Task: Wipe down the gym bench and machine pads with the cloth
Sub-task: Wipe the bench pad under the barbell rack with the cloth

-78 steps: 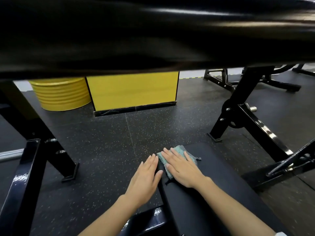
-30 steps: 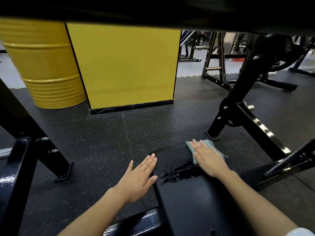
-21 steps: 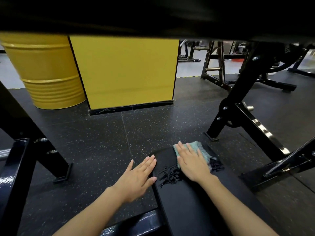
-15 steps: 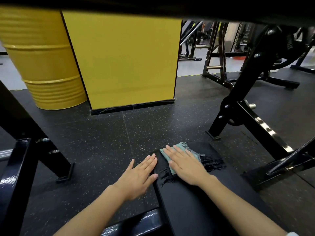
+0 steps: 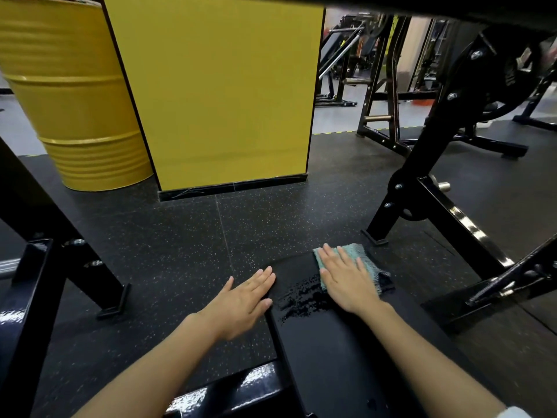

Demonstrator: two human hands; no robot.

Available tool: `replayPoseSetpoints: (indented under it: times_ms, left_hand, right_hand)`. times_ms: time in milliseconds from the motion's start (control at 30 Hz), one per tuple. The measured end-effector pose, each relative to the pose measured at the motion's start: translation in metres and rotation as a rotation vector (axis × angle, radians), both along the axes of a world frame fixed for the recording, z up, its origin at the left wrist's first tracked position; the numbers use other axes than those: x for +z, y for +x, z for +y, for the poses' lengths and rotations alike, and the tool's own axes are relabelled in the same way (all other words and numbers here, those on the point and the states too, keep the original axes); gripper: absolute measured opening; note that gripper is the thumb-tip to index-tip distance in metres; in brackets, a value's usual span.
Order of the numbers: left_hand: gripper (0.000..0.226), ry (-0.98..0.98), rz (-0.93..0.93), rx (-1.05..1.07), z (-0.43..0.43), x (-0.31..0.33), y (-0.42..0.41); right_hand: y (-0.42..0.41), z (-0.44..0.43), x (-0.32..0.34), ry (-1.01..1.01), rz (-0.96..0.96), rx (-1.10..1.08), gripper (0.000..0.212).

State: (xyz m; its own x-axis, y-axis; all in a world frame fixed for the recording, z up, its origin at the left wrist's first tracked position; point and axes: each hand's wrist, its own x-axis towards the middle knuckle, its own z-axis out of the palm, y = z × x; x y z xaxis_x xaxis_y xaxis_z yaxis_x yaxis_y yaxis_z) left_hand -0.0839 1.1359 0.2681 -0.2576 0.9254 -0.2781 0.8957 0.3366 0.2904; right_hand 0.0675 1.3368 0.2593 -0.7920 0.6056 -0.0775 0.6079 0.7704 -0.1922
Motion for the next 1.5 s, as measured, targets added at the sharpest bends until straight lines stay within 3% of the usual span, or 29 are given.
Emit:
replayPoseSetpoints:
  times_ms: [400, 500, 833, 1033, 1200, 1500]
  left_hand:
    - [0.059, 0.026, -0.018, -0.003, -0.001, -0.004, 0.003]
    - [0.058, 0.012, -0.014, 0.000, 0.000, -0.001, 0.002]
    - [0.057, -0.020, -0.035, -0.027, 0.000, -0.001, -0.006]
    - [0.057, -0.020, -0.015, -0.031, 0.002, 0.001, -0.005]
    - [0.066, 0.002, 0.004, -0.032, 0.000, 0.001, -0.002]
    - [0.064, 0.007, -0.002, -0.045, 0.001, -0.003, -0.008]
  right_hand:
    - [-0.007, -0.087, -0.002, -0.037, 0.067, 0.226, 0.062]
    - [0.005, -0.078, -0.002, -0.046, 0.080, 0.240, 0.052]
    - [0.016, -0.037, -0.001, -0.014, 0.035, -0.074, 0.053]
    - [0.006, -0.095, -0.004, -0.029, 0.069, 0.085, 0.054]
    - [0.029, -0.122, -0.002, -0.064, 0.082, 0.195, 0.080]
    - [0.038, -0.129, 0.003, -0.093, 0.074, 0.231, 0.079]
